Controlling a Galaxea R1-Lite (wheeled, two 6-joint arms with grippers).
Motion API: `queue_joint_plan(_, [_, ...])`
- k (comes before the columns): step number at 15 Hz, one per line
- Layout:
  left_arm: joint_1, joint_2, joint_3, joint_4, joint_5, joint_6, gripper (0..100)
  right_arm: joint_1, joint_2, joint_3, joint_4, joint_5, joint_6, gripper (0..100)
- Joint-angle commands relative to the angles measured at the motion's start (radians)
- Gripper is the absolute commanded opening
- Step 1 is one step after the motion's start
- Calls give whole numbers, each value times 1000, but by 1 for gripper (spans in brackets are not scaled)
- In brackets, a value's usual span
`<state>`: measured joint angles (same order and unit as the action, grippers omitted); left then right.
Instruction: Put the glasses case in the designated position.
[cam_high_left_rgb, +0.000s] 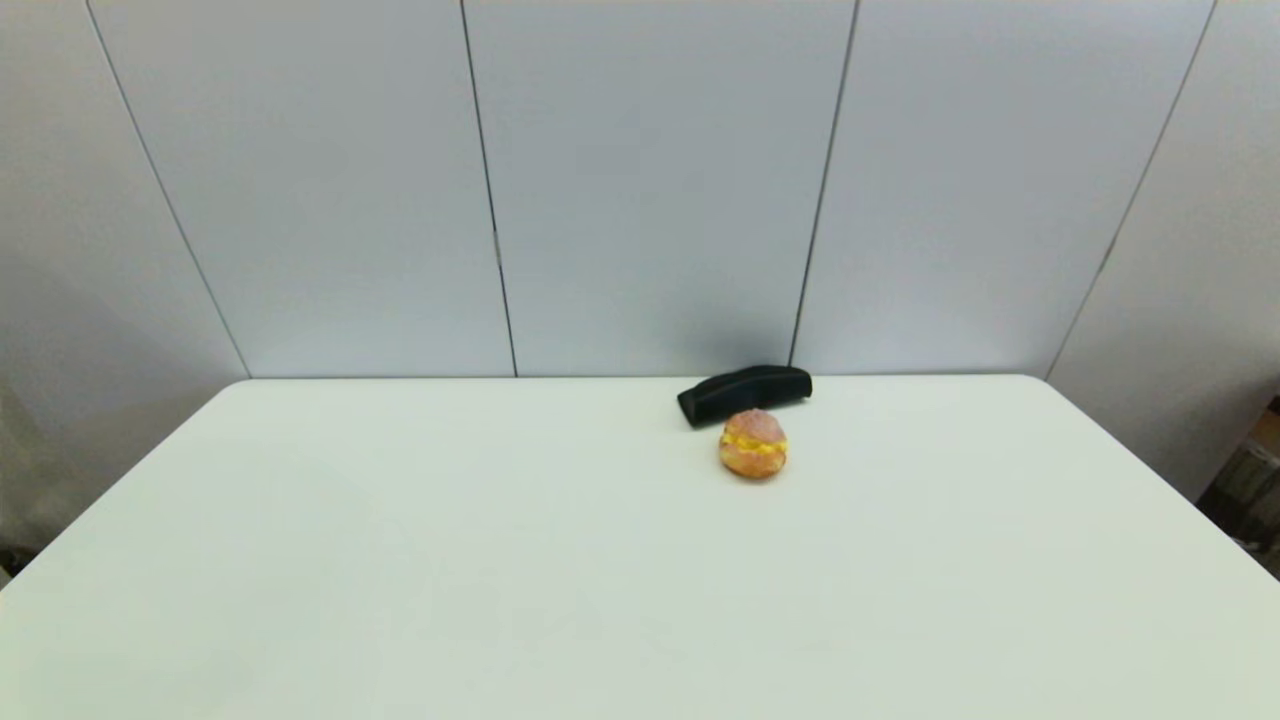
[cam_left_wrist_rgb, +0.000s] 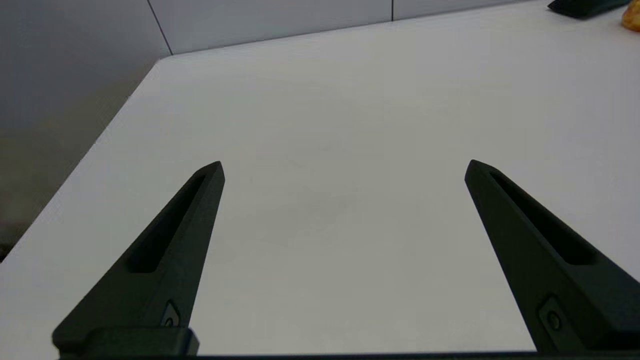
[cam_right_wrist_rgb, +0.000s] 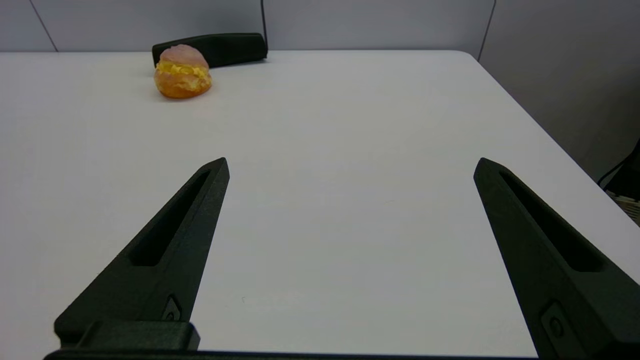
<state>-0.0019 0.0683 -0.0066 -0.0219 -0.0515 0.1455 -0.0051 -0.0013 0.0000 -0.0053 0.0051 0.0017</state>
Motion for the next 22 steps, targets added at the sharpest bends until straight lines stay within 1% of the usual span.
queue_joint_plan(1, [2, -68, 7, 8, 1, -52, 100, 1, 1, 0, -1, 1, 0, 100])
queue_joint_plan(22, [2, -68, 7, 8, 1, -53, 100, -1, 1, 0, -2, -4, -5, 100])
